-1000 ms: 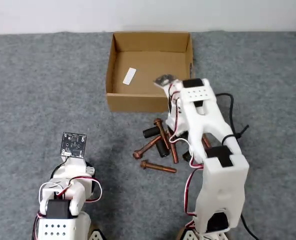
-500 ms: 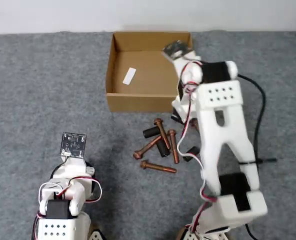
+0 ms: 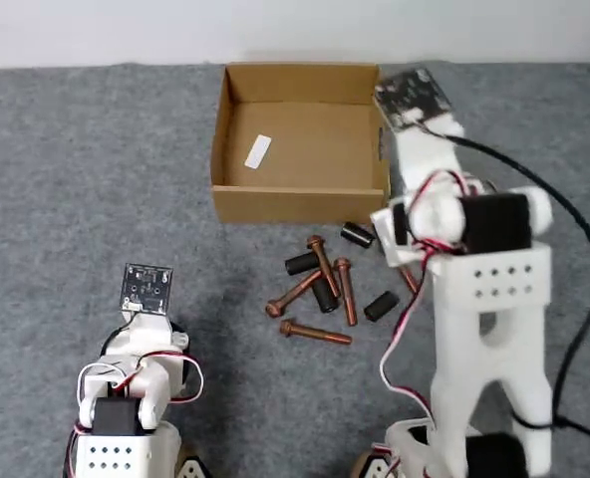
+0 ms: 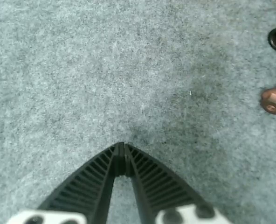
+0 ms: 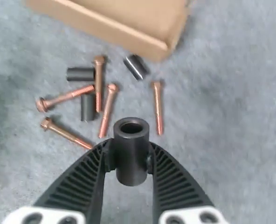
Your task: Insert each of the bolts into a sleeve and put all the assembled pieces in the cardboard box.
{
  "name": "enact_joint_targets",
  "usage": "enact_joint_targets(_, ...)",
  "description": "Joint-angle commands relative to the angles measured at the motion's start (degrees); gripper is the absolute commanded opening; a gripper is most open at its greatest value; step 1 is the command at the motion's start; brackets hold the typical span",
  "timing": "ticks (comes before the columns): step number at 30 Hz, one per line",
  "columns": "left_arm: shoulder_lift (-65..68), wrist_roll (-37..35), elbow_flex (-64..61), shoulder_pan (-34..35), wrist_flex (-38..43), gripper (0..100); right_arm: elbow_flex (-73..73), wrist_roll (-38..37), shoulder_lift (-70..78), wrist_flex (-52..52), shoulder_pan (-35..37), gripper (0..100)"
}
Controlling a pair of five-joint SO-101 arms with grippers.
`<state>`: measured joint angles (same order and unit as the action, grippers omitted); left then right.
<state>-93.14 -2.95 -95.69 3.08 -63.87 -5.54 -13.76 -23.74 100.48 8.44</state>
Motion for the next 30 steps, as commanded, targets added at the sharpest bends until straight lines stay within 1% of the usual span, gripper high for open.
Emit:
enact_joint_targets(1, -0.5, 1.1, 0.8, -2.5, 1.7, 1, 2.5, 0.6, -6.6, 2.3, -4.6, 0.9)
enact_joint_targets(6, -0.5, 0.6, 2.1, -2.5, 3.6, 1, 7.0, 0.4, -11.8, 2.2, -10.3, 0.9)
enact_joint_targets(10, 0.1, 0.6, 10.3, 1.8, 3.3, 1, 10.6, 0.5, -14.6, 2.2, -15.1, 0.9)
enact_joint_targets(12, 1.1, 0.6, 14.3, 2.5, 3.2, 1, 12.3, 0.6, -15.5, 2.2, -16.3, 0.9)
enact_joint_targets(14, 5.1, 0.6, 16.6, 2.5, 1.8, 1, 14.5, 0.4, -16.0, 1.7, -16.4, 0.9)
enact_joint_targets(18, 18.5, 0.6, 25.8, 2.4, -4.9, 1, 18.8, 0.6, -17.5, -0.5, -16.7, 0.9)
enact_joint_targets(23, 34.2, 0.6, 46.8, 2.4, -19.1, 1, 22.2, 0.8, -20.6, -0.7, -16.7, 0.9)
enact_joint_targets(25, 39.2, 0.6, 53.0, 2.3, -23.2, 1, 23.5, 0.8, -22.2, -0.4, -16.7, 0.9)
enact_joint_targets(26, 41.4, 0.6, 55.3, 1.5, -24.5, 1, 24.2, 0.7, -23.2, -0.4, -16.7, 0.9)
enact_joint_targets(30, 47.9, 0.6, 60.7, -7.3, -26.7, 1, 26.8, 0.5, -27.7, -0.3, -16.8, 0.9)
